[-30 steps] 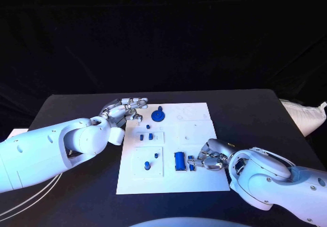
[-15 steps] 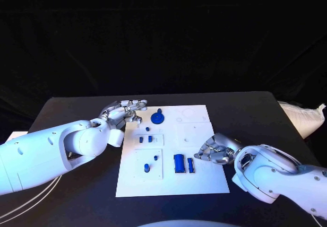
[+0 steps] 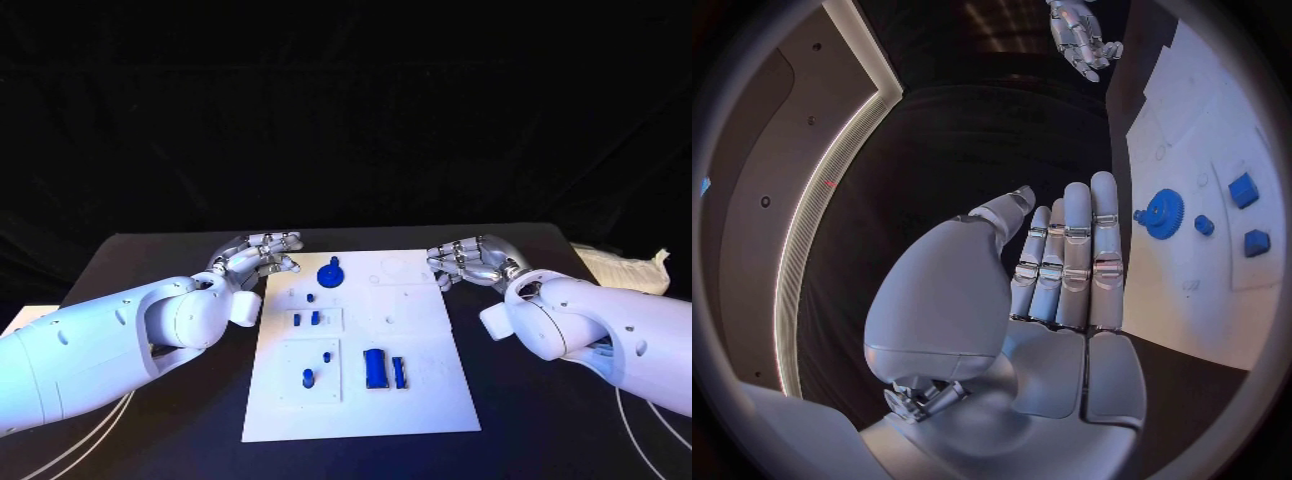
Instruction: Assemble the parts on the task board
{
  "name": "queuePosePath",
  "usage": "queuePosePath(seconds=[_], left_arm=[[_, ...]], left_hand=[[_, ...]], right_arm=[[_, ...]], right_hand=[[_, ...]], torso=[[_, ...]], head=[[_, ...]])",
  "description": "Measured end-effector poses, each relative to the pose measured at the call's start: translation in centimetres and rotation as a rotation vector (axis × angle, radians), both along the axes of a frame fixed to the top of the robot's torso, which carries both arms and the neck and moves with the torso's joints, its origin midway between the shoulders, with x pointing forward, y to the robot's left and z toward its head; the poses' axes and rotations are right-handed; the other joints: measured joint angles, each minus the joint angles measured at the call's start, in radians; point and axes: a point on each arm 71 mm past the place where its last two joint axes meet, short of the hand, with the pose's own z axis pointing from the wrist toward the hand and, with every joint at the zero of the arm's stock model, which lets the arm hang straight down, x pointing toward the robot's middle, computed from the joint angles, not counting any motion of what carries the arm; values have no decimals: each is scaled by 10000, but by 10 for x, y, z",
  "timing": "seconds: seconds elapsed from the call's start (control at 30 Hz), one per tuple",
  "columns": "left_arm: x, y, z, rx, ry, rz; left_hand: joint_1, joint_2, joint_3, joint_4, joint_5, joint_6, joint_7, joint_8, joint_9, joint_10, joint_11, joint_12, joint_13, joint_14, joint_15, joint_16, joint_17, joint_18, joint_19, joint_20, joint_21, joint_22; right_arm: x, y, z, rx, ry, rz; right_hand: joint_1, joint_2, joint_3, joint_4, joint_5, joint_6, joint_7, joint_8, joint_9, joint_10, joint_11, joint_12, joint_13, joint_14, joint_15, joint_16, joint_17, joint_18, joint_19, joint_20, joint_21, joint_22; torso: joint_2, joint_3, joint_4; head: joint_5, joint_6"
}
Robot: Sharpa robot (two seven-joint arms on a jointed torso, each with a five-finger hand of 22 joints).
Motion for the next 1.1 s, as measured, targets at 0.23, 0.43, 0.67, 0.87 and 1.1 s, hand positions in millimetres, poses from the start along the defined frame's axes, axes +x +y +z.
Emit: queuePosePath(seconds=[0.23,0.43,0.67,0.87,1.1], left_arm=[[14,7,-7,101,-219,784],[24,5,-10,158,-445,1230],[28,-2,-11,151,-645,1419],[26,-3,-12,183,-593,1420],[12,-17,-9,274,-568,1321]], left_hand=[[-22,-17,-144,144,0,-83,52,-173,0,46,222,-375,-330,-792,620,-3719,-1846,3,-2458,727,-2469,-1826],[135,140,-211,156,0,-76,59,-387,1,152,328,-913,-331,-469,861,-5365,-2681,173,-2832,1162,-3305,-2892],[135,140,-183,128,0,50,109,-452,1,277,335,-1090,-330,-274,873,-5888,-2931,175,-2762,1221,-3401,-3267],[-2321,648,-866,-133,-230,-1763,-240,-901,-362,-1623,40,-1438,-676,-2004,605,-6361,-3349,-63,-4064,720,-3806,-4135],[-5219,937,-1660,-277,-762,-3882,-660,-1129,-574,-3845,-308,-1966,-871,-4049,149,-6865,-3787,-336,-5608,149,-4278,-5093]], right_arm=[[28,5,-7,1563,-403,-361],[43,7,-12,2166,-697,-456],[49,13,-14,2462,-892,-272],[47,14,-14,2475,-860,-282],[30,38,-11,2823,-822,-162]], right_hand=[[-70,-208,548,-251,0,-262,76,-43,-921,-264,370,-400,-2638,-427,615,-2577,-1996,0,-224,672,-2469,-1996],[-437,-67,793,-692,0,-233,106,-42,-1487,-199,352,-399,-3796,242,597,-3228,-2882,-4,530,683,-3503,-3106],[-645,-42,994,-956,0,-49,154,-42,-1781,25,297,-399,-4092,1045,364,-3312,-3251,-6,1418,454,-3741,-3611],[-3459,134,591,-1439,-311,-1812,-206,-405,-2275,-1999,33,-791,-4433,-1183,-109,-3800,-3721,-146,-565,103,-4102,-4237],[-6502,220,205,-1730,-722,-3869,-608,-566,-2655,-4356,-517,-979,-4631,-3773,-394,-4027,-3979,-479,-2881,-296,-4464,-4901]], torso=[[-333,-35,-92],[-508,-25,-100],[-599,6,-15],[-639,12,7],[-884,50,138]], head=[[38,456],[81,707],[84,945],[81,952],[94,979]])
